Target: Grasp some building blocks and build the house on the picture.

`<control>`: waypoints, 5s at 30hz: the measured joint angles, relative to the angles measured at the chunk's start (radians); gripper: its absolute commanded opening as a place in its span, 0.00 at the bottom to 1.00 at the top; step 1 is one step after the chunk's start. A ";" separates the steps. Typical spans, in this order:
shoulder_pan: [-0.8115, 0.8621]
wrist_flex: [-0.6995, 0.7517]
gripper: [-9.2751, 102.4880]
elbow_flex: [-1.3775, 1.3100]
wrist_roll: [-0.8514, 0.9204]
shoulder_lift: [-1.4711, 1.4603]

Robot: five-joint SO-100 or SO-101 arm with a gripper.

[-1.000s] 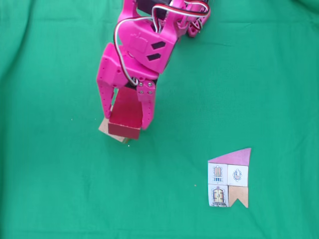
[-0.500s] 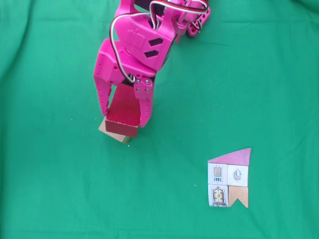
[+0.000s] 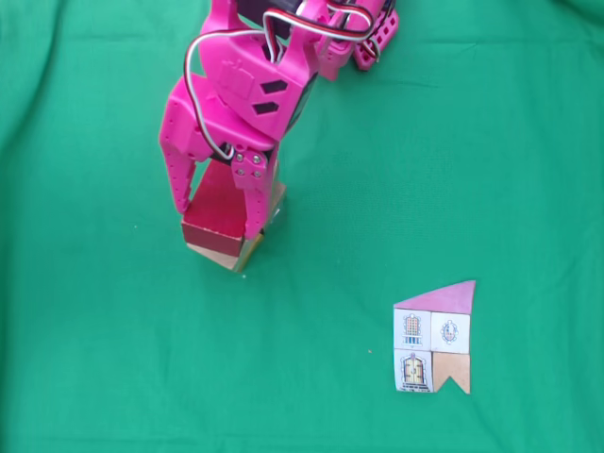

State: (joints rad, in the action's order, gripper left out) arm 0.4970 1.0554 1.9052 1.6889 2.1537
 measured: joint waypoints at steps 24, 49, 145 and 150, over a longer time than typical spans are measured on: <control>0.003 0.000 0.26 0.000 -0.044 -0.052; 0.003 0.000 0.26 0.000 -0.044 -0.071; -0.100 0.198 0.36 0.419 -0.046 0.652; -0.100 0.198 0.36 0.436 -0.046 0.684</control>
State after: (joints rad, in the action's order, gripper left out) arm 0.3973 1.2533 2.3409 1.6429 2.8379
